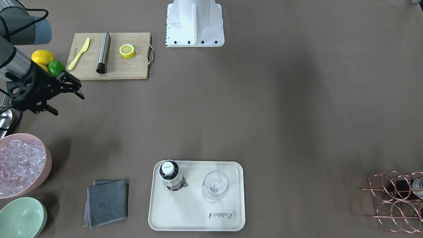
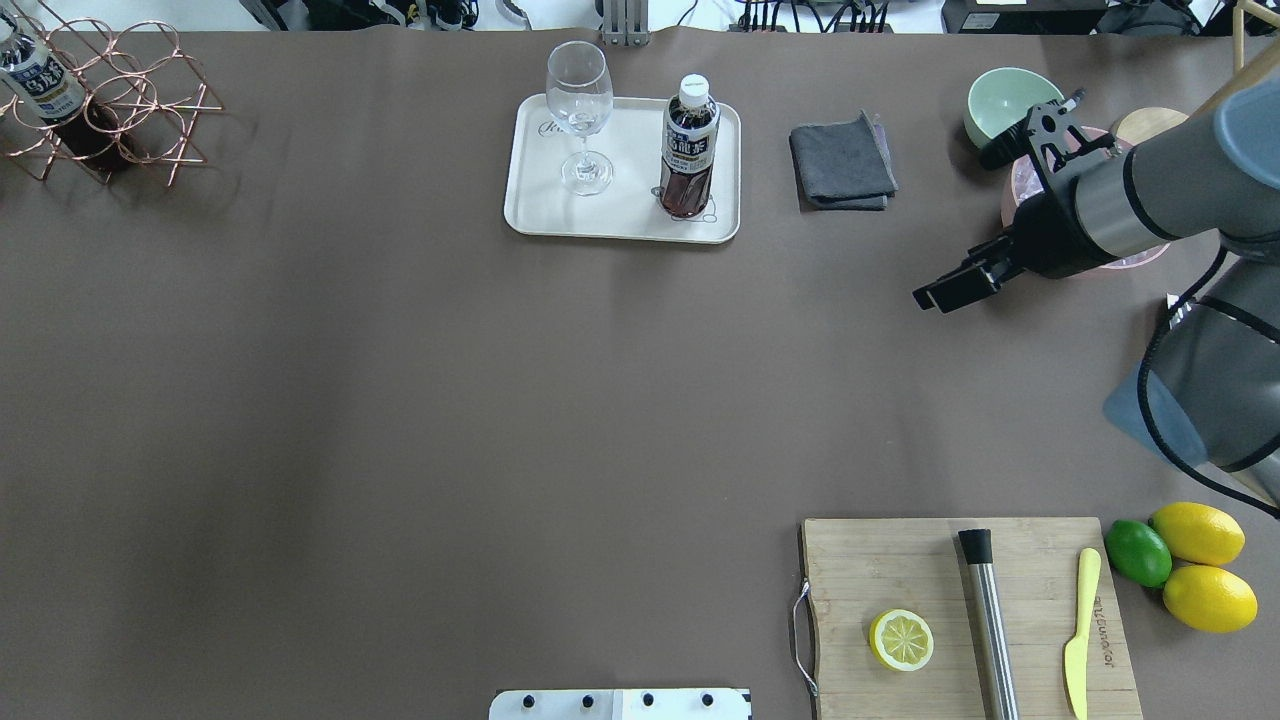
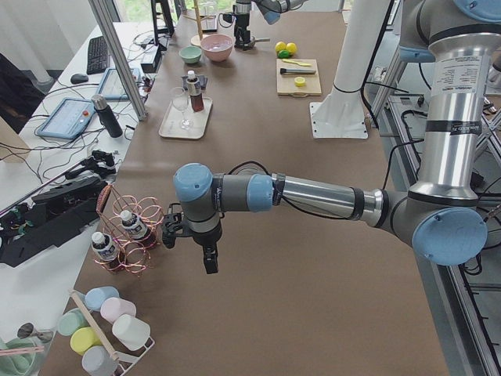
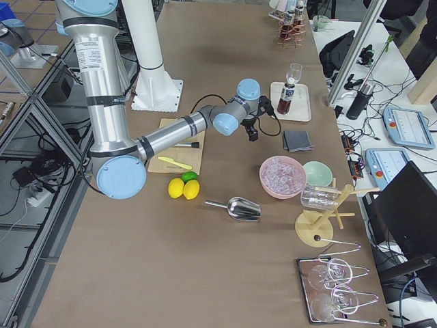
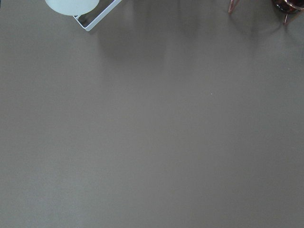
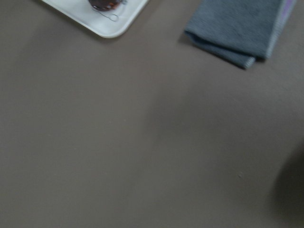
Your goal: Take tea from basket to plate
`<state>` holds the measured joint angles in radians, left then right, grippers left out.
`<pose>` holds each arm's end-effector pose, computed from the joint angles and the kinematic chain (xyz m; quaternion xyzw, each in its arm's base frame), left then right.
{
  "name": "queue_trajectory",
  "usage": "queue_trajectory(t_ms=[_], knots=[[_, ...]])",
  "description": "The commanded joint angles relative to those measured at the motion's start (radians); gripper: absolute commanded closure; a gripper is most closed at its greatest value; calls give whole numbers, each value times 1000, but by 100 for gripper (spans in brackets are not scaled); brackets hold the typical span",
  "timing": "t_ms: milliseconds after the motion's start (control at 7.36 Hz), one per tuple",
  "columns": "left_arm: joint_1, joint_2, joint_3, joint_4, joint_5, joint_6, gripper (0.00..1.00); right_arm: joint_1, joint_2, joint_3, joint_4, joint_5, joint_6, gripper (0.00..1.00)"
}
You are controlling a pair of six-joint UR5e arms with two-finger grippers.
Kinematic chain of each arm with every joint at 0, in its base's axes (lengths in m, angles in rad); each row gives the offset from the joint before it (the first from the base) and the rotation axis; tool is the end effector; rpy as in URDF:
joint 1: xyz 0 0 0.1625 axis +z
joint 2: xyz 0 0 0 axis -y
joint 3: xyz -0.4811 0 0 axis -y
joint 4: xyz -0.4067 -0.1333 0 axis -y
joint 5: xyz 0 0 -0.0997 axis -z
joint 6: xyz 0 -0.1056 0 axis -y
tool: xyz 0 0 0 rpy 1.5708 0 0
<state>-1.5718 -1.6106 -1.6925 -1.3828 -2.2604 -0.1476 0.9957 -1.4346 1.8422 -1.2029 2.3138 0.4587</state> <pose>-0.0666 -0.5180 0.6619 -0.0372 0.3362 -0.0743 0.9381 -0.2550 -0.5072 0.4637 0.1402 -0.4663 -0.1872 0.8532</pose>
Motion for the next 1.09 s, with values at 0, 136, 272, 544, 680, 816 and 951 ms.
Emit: queue_trajectory(t_ms=[0, 136, 272, 544, 680, 816, 951], knots=[[1, 33, -1, -16, -5, 10, 2, 165, -99, 5, -151, 35, -2, 0], [1, 66, -7, -62, -8, 10, 2, 217, -142, 5, -232, 35, -5, 0], [-1, 101, -10, -91, -36, 17, 2, 260, -176, 3, -300, 26, -38, 0], [-11, 194, -25, -180, -73, 68, 2, 390, -237, -8, -389, 0, -132, 0], [-10, 193, -23, -221, -73, 60, 2, 446, -268, -5, -389, 4, -135, 0], [-10, 193, -26, -216, -73, 65, 2, 467, -317, 3, -385, 7, -159, 0], [-10, 186, -16, -211, -73, 68, 2, 475, -332, 2, -385, 7, -229, 0]])
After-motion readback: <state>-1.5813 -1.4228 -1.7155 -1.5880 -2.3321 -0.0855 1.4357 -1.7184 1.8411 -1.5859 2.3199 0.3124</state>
